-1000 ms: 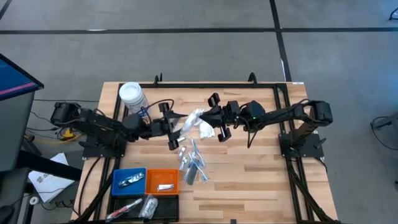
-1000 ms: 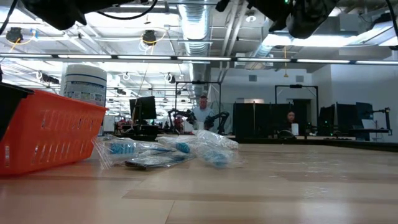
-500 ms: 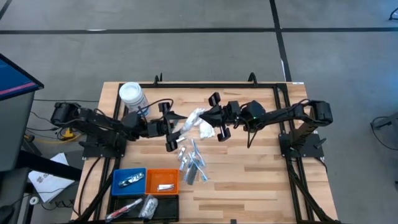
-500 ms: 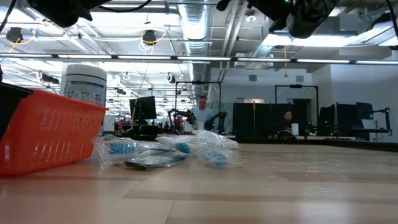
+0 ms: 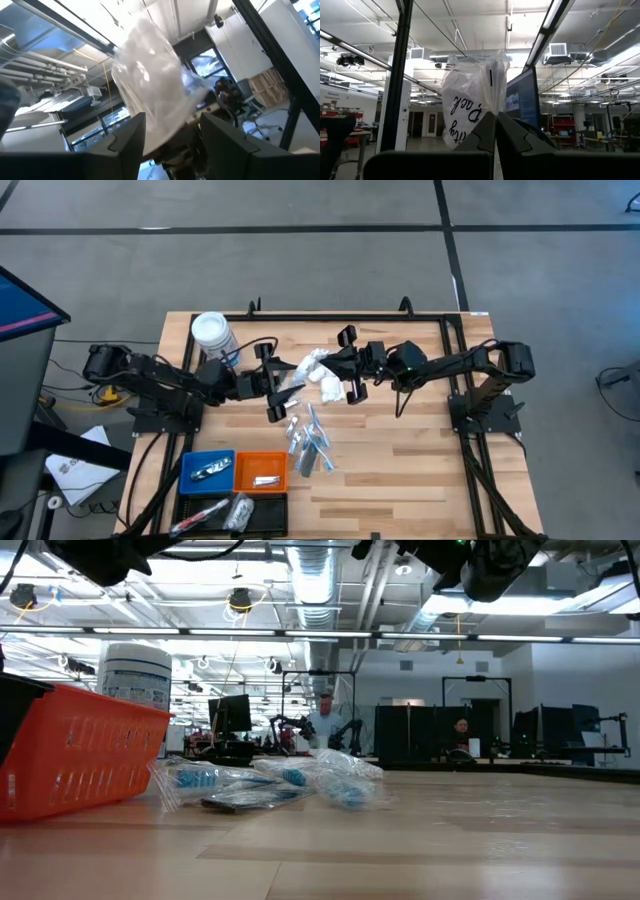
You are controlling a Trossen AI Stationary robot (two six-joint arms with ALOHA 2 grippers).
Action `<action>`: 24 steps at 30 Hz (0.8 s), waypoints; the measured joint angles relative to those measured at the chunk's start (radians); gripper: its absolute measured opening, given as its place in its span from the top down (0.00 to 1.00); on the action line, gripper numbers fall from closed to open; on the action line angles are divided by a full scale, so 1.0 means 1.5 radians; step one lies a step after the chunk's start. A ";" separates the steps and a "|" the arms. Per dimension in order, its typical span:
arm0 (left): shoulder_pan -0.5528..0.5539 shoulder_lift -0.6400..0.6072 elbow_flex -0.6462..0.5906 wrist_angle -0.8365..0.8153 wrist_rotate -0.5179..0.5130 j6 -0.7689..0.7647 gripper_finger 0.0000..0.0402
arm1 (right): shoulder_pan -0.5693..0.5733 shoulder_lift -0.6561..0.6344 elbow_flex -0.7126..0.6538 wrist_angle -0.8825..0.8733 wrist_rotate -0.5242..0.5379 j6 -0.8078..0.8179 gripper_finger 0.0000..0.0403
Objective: Pick & Place Travel size toiletries
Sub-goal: Put the bottom cotton pack into the right black basket
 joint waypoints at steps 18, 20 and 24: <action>0.000 0.021 0.015 -0.008 -0.017 -0.006 0.56 | 0.001 0.000 0.000 0.000 0.000 -0.004 1.00; 0.000 0.020 0.019 -0.003 -0.017 -0.006 0.59 | 0.001 0.000 0.000 0.000 0.000 -0.004 1.00; 0.000 0.020 0.019 -0.004 -0.018 -0.006 0.66 | 0.001 0.000 0.000 0.001 0.000 -0.005 1.00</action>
